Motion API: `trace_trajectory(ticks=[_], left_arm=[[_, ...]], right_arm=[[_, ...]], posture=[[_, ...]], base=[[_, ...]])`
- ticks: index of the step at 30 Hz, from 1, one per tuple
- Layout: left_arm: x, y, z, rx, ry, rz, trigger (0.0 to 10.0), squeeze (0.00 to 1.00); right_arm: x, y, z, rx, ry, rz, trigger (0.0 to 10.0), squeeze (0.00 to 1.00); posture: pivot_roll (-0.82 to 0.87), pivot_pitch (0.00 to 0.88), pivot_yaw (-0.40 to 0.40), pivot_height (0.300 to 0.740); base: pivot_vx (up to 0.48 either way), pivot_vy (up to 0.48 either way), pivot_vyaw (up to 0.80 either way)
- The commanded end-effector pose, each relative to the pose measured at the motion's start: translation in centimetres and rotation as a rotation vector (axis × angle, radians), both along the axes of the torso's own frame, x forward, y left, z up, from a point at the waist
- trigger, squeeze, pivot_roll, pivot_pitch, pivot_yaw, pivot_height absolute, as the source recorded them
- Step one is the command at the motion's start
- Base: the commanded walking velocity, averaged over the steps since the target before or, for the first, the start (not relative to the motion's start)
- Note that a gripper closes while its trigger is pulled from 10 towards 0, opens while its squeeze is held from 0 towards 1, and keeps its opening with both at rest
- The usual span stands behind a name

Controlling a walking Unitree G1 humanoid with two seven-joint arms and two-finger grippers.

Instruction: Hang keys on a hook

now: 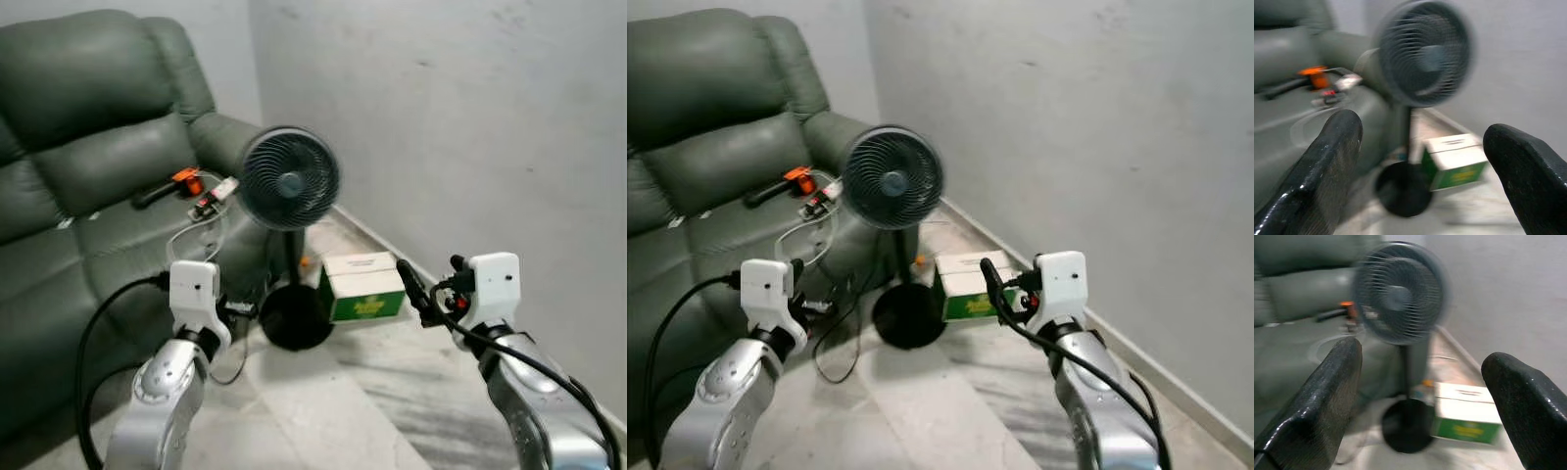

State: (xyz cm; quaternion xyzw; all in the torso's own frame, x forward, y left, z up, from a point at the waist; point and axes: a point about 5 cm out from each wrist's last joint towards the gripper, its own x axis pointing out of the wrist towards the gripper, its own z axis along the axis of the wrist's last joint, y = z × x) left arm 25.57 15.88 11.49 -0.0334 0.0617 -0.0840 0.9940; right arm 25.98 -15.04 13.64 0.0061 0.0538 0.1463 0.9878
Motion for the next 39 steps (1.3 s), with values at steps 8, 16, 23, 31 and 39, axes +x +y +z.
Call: trace_trajectory(ticks=[8,16,23,31,39], left_arm=[[0.40,-0.68,0.52,0.018,-0.053,-0.020,10.0,0.00],[0.28,-0.25,0.27,0.018,-0.042,-0.021,10.0,0.00],[0.20,0.15,-0.29,0.017,-0.023,-0.016,10.0,0.00],[0.26,-0.17,0.11,0.007,-0.039,-0.039,10.0,0.00],[0.29,-0.15,-0.06,0.005,-0.035,-0.043,10.0,0.00]], right_arm=[[0.12,-0.75,0.54,-0.022,-0.027,-0.017,10.0,0.00],[0.17,-0.64,0.49,-0.021,-0.027,-0.015,10.0,0.00],[0.32,-0.74,0.36,-0.020,-0.024,-0.022,10.0,0.00],[0.43,-0.85,0.44,-0.019,-0.028,-0.031,10.0,0.00],[0.41,-0.93,0.51,-0.016,-0.034,-0.043,10.0,0.00]], posture=[[-0.01,0.034,0.027,0.740],[-0.01,0.033,0.026,0.740],[-0.01,0.033,0.026,0.740],[-0.01,0.029,0.025,0.740],[-0.01,0.029,0.028,0.740]], base=[[0.000,0.000,0.00],[0.000,0.000,0.45],[0.000,0.000,0.00],[0.206,0.000,0.00],[0.352,0.000,0.00]])
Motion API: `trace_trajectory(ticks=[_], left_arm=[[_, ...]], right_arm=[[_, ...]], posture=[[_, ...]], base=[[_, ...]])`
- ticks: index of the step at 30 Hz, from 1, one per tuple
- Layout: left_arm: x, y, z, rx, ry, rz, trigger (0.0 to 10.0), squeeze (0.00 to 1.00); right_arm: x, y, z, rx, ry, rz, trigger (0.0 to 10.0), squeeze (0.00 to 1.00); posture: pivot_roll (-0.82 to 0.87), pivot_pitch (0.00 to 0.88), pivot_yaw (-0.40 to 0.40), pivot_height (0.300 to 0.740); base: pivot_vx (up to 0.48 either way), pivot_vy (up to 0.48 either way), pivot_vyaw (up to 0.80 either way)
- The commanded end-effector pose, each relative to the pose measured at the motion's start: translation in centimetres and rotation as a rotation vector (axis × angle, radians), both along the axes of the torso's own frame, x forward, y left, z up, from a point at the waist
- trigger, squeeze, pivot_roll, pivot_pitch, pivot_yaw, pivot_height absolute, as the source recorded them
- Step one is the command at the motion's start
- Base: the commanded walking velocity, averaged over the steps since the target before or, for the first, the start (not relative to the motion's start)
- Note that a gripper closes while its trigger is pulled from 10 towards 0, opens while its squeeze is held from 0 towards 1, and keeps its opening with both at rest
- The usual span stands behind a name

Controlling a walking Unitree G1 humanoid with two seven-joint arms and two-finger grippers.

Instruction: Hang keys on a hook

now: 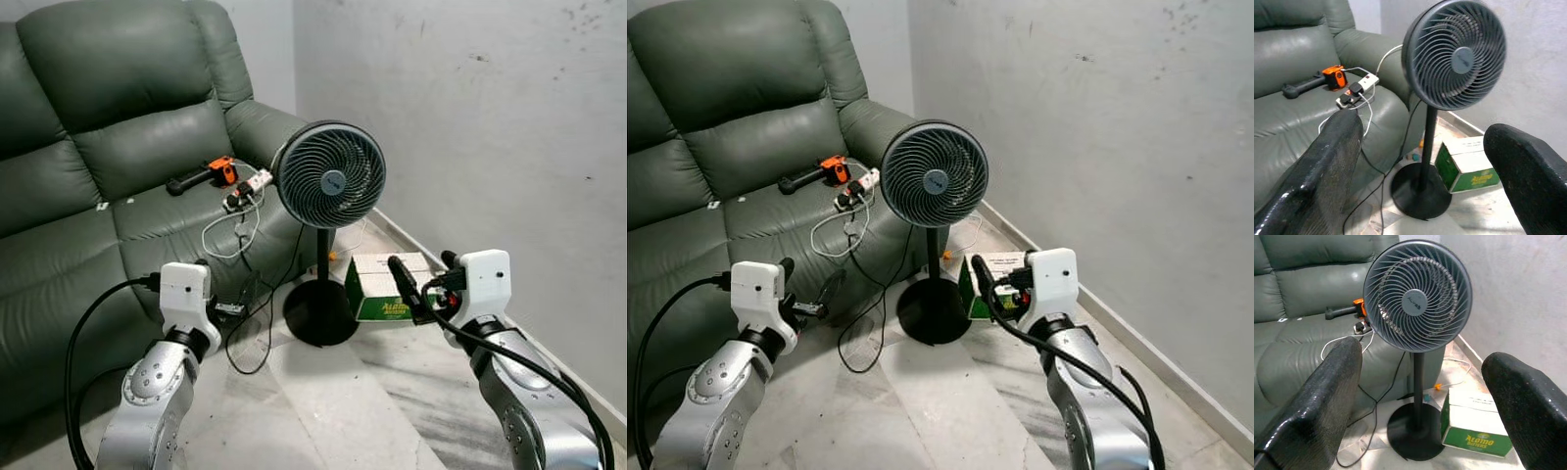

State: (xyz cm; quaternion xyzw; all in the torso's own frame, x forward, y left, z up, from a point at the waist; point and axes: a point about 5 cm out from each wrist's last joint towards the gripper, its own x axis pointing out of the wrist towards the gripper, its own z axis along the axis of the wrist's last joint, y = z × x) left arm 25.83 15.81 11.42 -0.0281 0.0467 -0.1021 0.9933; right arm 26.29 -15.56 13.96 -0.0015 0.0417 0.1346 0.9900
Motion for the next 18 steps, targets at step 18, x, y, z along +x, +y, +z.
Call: trace_trajectory(ticks=[18], left_arm=[[0.05,-0.22,-0.06,-0.008,0.002,-0.014,10.0,0.00]], right_arm=[[0.08,-0.51,0.25,-0.004,-0.013,-0.029,10.0,0.00]], posture=[[-0.01,0.032,0.029,0.740]], base=[[0.363,0.000,0.00]])
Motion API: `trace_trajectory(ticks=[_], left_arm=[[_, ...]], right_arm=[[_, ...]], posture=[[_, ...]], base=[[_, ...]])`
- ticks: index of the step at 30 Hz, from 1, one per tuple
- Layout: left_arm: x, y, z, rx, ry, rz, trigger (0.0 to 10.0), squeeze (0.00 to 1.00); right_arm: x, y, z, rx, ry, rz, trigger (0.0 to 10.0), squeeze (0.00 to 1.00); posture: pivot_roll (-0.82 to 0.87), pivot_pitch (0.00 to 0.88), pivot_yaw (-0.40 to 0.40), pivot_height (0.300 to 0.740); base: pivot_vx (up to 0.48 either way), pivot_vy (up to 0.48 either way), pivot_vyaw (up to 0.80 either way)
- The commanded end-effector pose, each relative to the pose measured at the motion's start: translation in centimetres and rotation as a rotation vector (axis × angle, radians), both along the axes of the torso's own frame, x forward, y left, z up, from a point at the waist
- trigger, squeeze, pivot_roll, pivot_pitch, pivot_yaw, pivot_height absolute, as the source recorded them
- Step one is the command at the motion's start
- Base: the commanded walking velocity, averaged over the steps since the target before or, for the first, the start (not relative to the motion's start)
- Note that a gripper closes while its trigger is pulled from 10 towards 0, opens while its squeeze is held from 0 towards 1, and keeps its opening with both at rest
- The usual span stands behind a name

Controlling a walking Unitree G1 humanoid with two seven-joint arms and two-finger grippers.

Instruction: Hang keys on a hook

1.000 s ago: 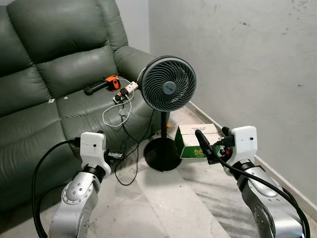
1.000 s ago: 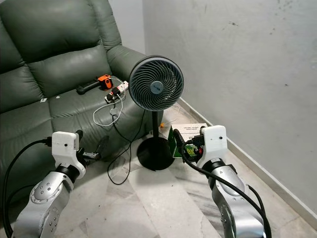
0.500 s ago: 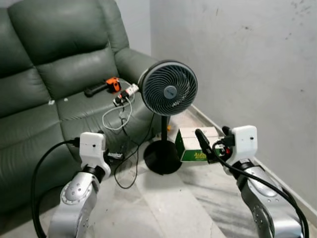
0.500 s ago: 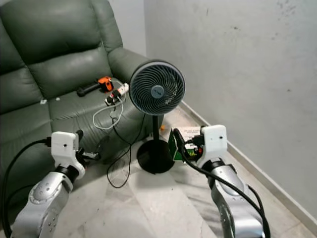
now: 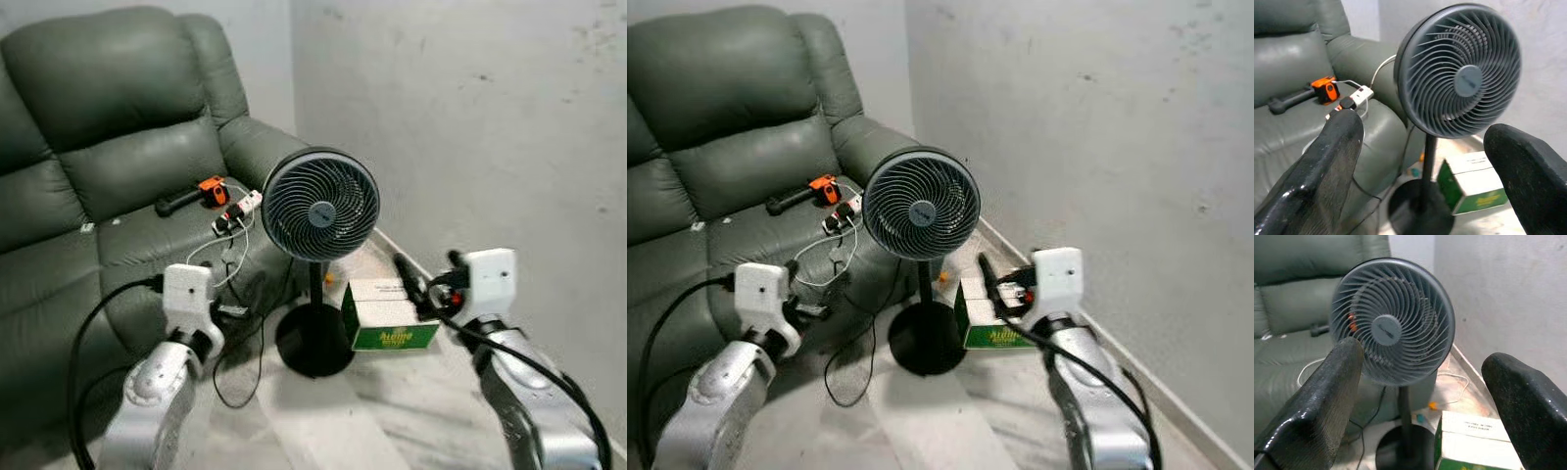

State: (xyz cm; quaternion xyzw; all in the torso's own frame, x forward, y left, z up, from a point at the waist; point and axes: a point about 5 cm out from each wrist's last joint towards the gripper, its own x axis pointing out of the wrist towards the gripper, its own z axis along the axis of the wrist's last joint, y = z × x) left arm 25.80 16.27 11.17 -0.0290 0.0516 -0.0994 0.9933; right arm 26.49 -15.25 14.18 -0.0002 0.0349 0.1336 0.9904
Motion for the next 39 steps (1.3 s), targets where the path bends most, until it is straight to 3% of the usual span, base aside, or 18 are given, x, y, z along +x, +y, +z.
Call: trace_trajectory(ticks=[1,6,12,20,23,28,30,34,39], left_arm=[[0.1,-0.7,0.2,-0.008,-0.007,-0.021,10.0,0.00],[0.1,-0.7,-0.1,-0.005,0.004,-0.020,10.0,0.00],[0.2,-0.2,-1.3,0.027,0.068,-0.014,10.0,0.00],[0.2,-0.1,-1.5,0.030,0.078,-0.010,10.0,0.00],[-0.7,3.5,-5.6,0.087,0.226,0.069,10.0,0.00],[-0.7,4.6,-6.9,0.109,0.271,0.093,10.0,0.00],[-0.7,5.9,-8.3,0.129,0.324,0.134,10.0,0.00],[-1.1,6.8,-9.8,0.116,0.387,0.160,10.0,0.00],[-2.4,6.7,-13.2,0.104,0.506,0.164,10.0,0.00]], right_arm=[[-0.1,-0.8,0.0,-0.008,0.000,-0.028,10.0,0.00],[-0.1,-0.8,0.0,-0.009,-0.001,-0.029,10.0,0.00],[0.5,-1.4,0.0,-0.031,-0.012,-0.045,10.0,0.00],[0.6,-1.6,0.0,-0.034,-0.012,-0.047,10.0,0.00],[1.3,-4.3,-2.5,-0.102,0.063,-0.107,10.0,0.00],[1.5,-5.6,-4.6,-0.104,0.145,-0.146,10.0,0.00],[1.7,-6.9,-6.5,-0.092,0.217,-0.203,10.0,0.00],[1.8,-7.7,-7.8,-0.081,0.263,-0.239,10.0,0.00],[1.3,-8.9,-11.1,-0.105,0.379,-0.279,10.0,0.00]], posture=[[-0.01,0.032,0.029,0.740],[-0.01,0.032,0.029,0.740],[0.00,0.029,0.024,0.740],[0.00,0.029,0.024,0.740],[0.00,0.020,0.010,0.740],[0.00,0.016,0.005,0.740],[0.01,0.014,-0.001,0.740],[0.00,0.012,-0.004,0.740],[0.00,0.006,-0.008,0.740]], base=[[0.368,0.000,0.00],[0.338,0.000,0.00],[0.000,0.000,0.00],[0.000,0.000,0.00],[0.000,0.000,0.00],[0.000,0.000,0.00],[0.000,0.000,0.00],[0.000,0.000,0.00],[0.000,0.000,0.00]])
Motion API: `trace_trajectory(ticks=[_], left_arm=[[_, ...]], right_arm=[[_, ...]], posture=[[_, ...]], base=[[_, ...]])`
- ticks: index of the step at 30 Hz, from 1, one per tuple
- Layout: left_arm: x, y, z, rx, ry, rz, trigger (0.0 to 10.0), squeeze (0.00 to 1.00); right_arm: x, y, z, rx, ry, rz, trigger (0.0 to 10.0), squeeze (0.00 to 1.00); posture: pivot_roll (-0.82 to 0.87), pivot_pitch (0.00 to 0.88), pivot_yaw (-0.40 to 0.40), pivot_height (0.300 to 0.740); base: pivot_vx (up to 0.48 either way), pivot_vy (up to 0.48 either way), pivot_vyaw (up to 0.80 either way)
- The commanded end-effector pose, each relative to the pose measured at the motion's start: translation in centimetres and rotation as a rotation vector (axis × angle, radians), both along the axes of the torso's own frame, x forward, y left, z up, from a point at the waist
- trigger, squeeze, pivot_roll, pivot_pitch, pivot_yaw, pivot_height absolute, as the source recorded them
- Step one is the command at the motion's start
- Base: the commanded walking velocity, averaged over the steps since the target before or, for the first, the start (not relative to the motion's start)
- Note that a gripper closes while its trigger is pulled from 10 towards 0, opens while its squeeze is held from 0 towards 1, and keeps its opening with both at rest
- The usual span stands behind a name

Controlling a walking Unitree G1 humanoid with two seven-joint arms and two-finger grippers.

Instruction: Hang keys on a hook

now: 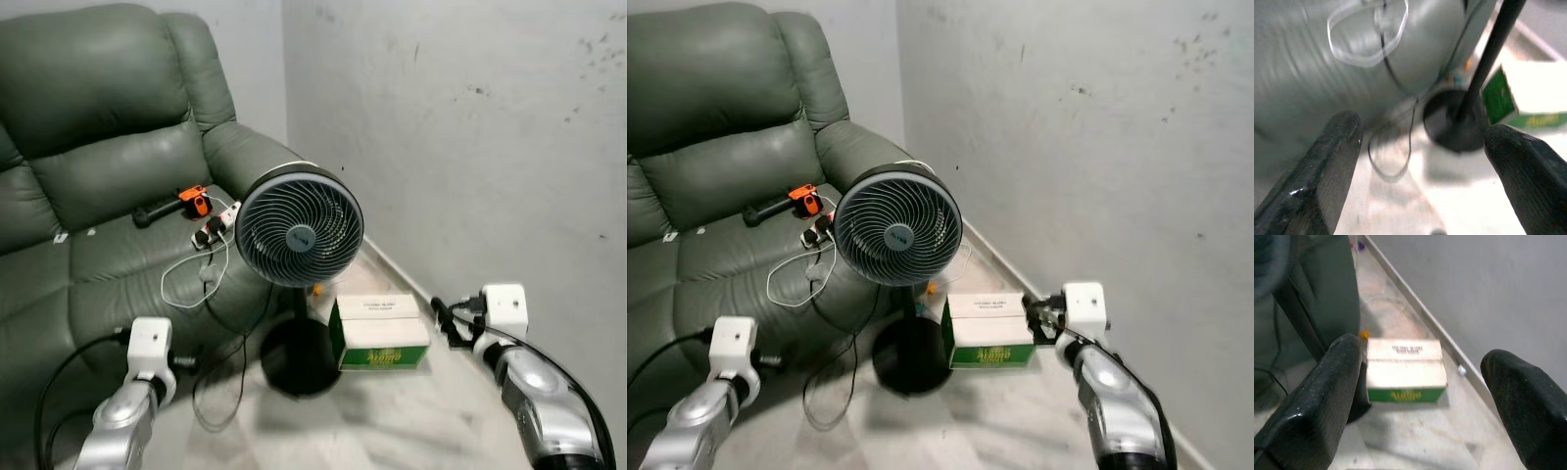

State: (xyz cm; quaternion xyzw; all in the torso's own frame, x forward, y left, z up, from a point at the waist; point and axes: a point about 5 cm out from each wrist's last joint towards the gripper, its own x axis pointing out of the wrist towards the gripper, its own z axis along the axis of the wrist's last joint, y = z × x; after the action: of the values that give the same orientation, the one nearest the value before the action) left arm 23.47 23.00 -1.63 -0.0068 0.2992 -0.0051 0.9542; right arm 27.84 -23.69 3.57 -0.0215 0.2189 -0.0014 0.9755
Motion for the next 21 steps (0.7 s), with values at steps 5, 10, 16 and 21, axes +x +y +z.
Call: trace_trajectory(ticks=[5,10,16,21], left_arm=[[-1.8,-0.4,-3.2,-0.014,0.134,0.082,10.0,0.00],[-3.5,-1.5,-5.1,-0.020,0.232,0.071,10.0,0.00],[-4.6,-1.6,-6.0,0.026,0.315,0.029,10.0,0.00],[-4.9,-2.0,-6.3,0.047,0.350,0.007,10.0,0.00]], right_arm=[[-1.8,-0.2,-4.5,-0.013,0.190,-0.037,10.0,0.00],[-3.8,0.2,-7.0,-0.036,0.317,-0.011,10.0,0.00],[-5.5,0.9,-8.7,-0.069,0.412,0.044,10.0,0.00],[-6.7,1.7,-9.8,-0.092,0.488,0.080,10.0,0.00]], posture=[[-0.02,0.003,-0.009,0.740],[-0.02,0.005,-0.011,0.740],[-0.02,0.002,-0.012,0.740],[-0.03,0.001,-0.012,0.740]], base=[[0.000,0.000,0.00],[0.000,0.000,0.00],[0.000,0.000,0.00],[0.000,0.000,0.00]])
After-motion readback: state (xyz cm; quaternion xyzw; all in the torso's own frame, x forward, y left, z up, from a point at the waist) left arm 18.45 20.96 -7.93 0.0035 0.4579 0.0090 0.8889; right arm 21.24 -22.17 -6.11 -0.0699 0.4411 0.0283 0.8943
